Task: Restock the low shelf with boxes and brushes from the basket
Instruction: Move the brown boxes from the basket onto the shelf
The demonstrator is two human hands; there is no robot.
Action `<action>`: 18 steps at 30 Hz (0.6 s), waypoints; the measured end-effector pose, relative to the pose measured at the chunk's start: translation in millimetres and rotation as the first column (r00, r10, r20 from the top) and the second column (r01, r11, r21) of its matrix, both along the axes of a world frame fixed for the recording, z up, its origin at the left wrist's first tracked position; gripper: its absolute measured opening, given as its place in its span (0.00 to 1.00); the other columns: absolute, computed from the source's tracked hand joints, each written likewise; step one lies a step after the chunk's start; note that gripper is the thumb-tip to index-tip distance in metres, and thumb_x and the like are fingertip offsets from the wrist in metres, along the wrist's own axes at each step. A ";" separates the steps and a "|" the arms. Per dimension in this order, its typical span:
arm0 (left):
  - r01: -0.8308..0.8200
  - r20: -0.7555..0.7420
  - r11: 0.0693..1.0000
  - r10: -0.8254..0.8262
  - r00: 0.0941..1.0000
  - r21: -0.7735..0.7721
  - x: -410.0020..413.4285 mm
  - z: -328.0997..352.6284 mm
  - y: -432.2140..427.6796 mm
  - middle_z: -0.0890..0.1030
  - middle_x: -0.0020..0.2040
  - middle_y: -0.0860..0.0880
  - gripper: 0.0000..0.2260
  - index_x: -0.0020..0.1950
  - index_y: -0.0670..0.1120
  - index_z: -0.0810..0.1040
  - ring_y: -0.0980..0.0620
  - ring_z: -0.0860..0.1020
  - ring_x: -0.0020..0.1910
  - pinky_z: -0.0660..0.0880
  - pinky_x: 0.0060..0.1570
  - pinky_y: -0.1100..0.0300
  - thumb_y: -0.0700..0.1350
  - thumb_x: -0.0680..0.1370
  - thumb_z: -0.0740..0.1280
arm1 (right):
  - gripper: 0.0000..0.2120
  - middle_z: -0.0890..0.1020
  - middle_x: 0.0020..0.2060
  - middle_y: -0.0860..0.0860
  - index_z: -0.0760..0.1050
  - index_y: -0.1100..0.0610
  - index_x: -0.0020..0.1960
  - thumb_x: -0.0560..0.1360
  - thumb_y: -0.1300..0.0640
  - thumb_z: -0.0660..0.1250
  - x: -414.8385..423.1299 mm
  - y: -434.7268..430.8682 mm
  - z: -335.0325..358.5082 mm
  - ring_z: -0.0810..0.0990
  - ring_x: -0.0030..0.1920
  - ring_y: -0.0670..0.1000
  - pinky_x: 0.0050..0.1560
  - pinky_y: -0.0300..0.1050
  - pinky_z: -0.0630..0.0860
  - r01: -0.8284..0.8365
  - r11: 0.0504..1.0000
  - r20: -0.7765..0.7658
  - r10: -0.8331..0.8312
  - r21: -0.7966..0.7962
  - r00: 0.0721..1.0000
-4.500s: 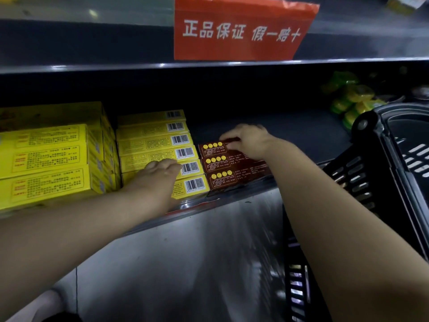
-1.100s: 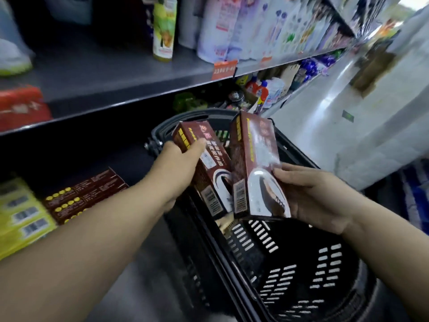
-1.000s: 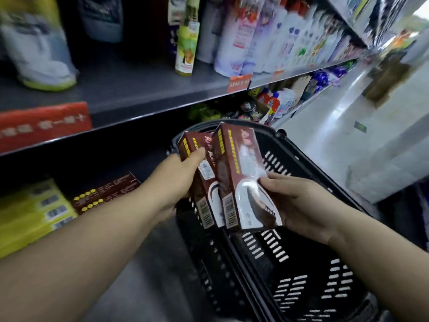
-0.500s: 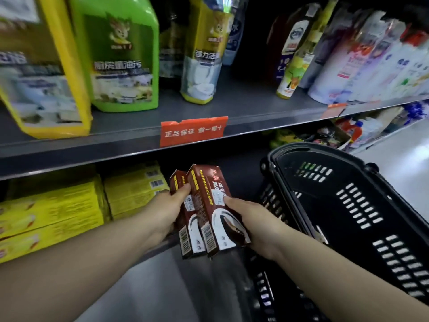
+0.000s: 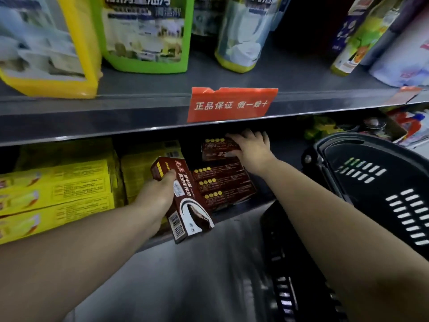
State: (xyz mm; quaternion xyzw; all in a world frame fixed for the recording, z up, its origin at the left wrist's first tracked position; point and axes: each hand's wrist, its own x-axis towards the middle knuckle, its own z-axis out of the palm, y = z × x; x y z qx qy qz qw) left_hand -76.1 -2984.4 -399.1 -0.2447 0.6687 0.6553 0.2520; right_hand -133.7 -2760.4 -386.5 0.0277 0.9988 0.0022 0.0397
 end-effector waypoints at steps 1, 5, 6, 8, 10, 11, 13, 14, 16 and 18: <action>-0.028 -0.002 1.000 0.028 1.000 -0.007 -1.6 -4.1 0.0 0.82 0.43 0.44 0.17 0.52 0.43 0.75 0.45 0.81 0.41 0.72 0.36 0.57 0.57 0.79 0.59 | 0.25 0.62 0.73 0.54 0.58 0.42 0.74 0.79 0.43 0.58 -10.0 -1.5 -8.5 0.57 0.72 0.61 0.73 0.61 0.46 -0.015 1.000 0.042 0.015 0.015 0.999; -0.140 -0.009 0.990 0.140 0.990 -0.009 -6.9 -17.2 2.0 0.82 0.45 0.44 0.19 0.58 0.42 0.73 0.45 0.81 0.43 0.76 0.49 0.52 0.57 0.79 0.60 | 0.24 0.57 0.75 0.51 0.56 0.40 0.74 0.80 0.48 0.58 -36.1 -4.3 -38.4 0.53 0.74 0.60 0.73 0.61 0.44 -0.088 0.996 0.209 0.083 0.015 0.974; -0.162 -0.013 0.987 0.162 0.987 0.000 -7.6 -19.7 3.2 0.82 0.44 0.44 0.19 0.58 0.42 0.72 0.45 0.81 0.43 0.76 0.52 0.50 0.57 0.79 0.60 | 0.24 0.57 0.75 0.51 0.57 0.40 0.74 0.80 0.50 0.58 -38.8 -3.9 -44.6 0.53 0.74 0.60 0.73 0.60 0.46 -0.104 0.995 0.248 0.101 0.000 0.963; -0.195 -0.032 0.981 0.195 0.980 0.003 -8.7 -23.2 6.8 0.81 0.42 0.46 0.17 0.56 0.43 0.72 0.45 0.80 0.44 0.75 0.56 0.47 0.56 0.79 0.61 | 0.24 0.58 0.75 0.52 0.57 0.42 0.74 0.81 0.53 0.57 -41.0 -3.3 -54.6 0.56 0.73 0.60 0.73 0.58 0.51 -0.091 0.991 0.316 0.117 -0.095 0.942; -0.210 -0.043 0.978 0.210 0.977 -0.004 -9.1 -25.6 10.7 0.81 0.42 0.47 0.17 0.57 0.43 0.72 0.46 0.80 0.45 0.75 0.57 0.47 0.56 0.78 0.61 | 0.23 0.57 0.75 0.52 0.55 0.43 0.75 0.82 0.54 0.54 -40.3 -5.2 -62.0 0.56 0.73 0.59 0.73 0.57 0.54 -0.057 0.980 0.359 0.123 -0.189 0.925; -0.217 -0.040 0.976 0.217 0.975 -0.002 -9.1 -26.6 12.8 0.81 0.43 0.46 0.17 0.57 0.43 0.72 0.46 0.81 0.46 0.75 0.57 0.47 0.56 0.78 0.61 | 0.23 0.57 0.76 0.52 0.54 0.44 0.76 0.82 0.55 0.52 -39.6 -6.7 -65.5 0.55 0.74 0.58 0.73 0.57 0.53 -0.055 0.978 0.368 0.127 -0.200 0.921; -0.235 -0.035 0.972 0.235 0.971 0.006 -9.9 -28.0 16.7 0.82 0.46 0.45 0.18 0.60 0.42 0.71 0.46 0.81 0.46 0.77 0.54 0.49 0.54 0.79 0.62 | 0.23 0.56 0.76 0.51 0.53 0.46 0.76 0.83 0.55 0.50 -38.6 -9.8 -68.5 0.52 0.75 0.56 0.74 0.56 0.47 -0.064 0.981 0.352 0.127 -0.183 0.927; -0.242 -0.037 0.970 0.242 0.970 0.011 -10.6 -28.4 18.2 0.82 0.47 0.44 0.18 0.61 0.42 0.70 0.47 0.81 0.46 0.77 0.52 0.50 0.54 0.79 0.62 | 0.22 0.57 0.76 0.51 0.54 0.47 0.76 0.83 0.56 0.50 -37.9 -11.7 -67.5 0.53 0.76 0.54 0.74 0.56 0.45 -0.065 0.980 0.318 0.123 -0.186 0.940; -0.244 -0.054 0.970 0.245 0.968 0.025 -12.0 -28.9 20.4 0.82 0.48 0.44 0.18 0.63 0.43 0.69 0.47 0.81 0.46 0.77 0.50 0.51 0.53 0.79 0.62 | 0.21 0.62 0.74 0.52 0.61 0.50 0.74 0.82 0.59 0.51 -32.2 -17.6 -59.8 0.58 0.74 0.53 0.74 0.52 0.49 -0.053 0.952 0.189 0.114 -0.301 0.975; -0.248 -0.067 0.967 0.251 0.966 0.053 -12.4 -28.5 22.5 0.82 0.49 0.44 0.18 0.63 0.42 0.69 0.46 0.81 0.47 0.77 0.51 0.50 0.52 0.79 0.62 | 0.18 0.71 0.67 0.51 0.72 0.52 0.67 0.81 0.62 0.53 -20.5 -25.9 -46.0 0.68 0.68 0.52 0.66 0.37 0.62 -0.035 0.832 0.077 0.094 -0.554 0.993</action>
